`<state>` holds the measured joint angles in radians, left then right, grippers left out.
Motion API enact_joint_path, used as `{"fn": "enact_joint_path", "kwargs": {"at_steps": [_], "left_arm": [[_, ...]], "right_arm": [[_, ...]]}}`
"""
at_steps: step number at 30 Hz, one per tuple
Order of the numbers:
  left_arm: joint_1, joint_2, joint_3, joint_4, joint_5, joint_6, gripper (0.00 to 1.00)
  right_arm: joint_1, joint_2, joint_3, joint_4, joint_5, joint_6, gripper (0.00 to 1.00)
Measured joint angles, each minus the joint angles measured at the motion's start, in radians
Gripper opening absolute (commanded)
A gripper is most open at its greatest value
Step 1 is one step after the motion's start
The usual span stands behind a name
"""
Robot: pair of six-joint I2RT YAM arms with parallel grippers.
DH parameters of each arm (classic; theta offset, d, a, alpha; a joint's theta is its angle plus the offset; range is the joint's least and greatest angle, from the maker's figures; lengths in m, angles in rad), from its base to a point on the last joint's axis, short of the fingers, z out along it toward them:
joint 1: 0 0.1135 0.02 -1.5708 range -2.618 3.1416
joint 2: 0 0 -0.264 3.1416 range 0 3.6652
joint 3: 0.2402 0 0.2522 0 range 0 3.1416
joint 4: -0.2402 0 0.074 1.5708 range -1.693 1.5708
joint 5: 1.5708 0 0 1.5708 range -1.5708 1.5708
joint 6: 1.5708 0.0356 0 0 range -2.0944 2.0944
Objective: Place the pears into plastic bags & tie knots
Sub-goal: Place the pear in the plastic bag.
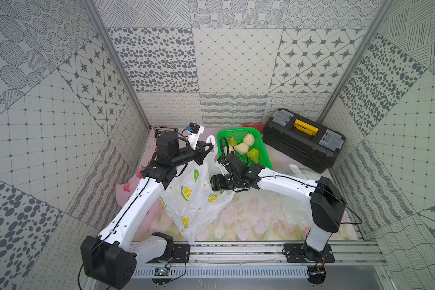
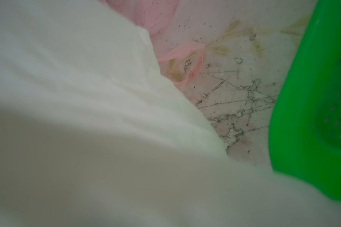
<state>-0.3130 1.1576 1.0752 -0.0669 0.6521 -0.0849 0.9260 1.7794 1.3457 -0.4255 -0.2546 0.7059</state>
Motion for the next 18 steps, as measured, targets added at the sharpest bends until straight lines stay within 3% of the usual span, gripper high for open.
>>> {"fn": "enact_joint_path", "kwargs": {"at_steps": [3, 8, 14, 18], "left_arm": [[-0.003, -0.002, -0.009, 0.015, -0.010, 0.006, 0.00], [-0.002, -0.006, -0.027, 0.018, -0.035, 0.012, 0.00], [0.005, 0.002, -0.031, 0.004, -0.122, 0.019, 0.00], [0.006, 0.003, -0.042, -0.004, -0.169, 0.018, 0.00]], "right_arm": [[-0.016, 0.000, 0.019, 0.003, 0.000, -0.013, 0.88], [-0.074, -0.039, 0.054, -0.008, -0.021, -0.045, 0.83], [-0.280, -0.228, 0.052, -0.033, -0.020, -0.069, 0.77], [-0.420, -0.254, 0.064, -0.050, 0.077, -0.093, 0.79]]}}
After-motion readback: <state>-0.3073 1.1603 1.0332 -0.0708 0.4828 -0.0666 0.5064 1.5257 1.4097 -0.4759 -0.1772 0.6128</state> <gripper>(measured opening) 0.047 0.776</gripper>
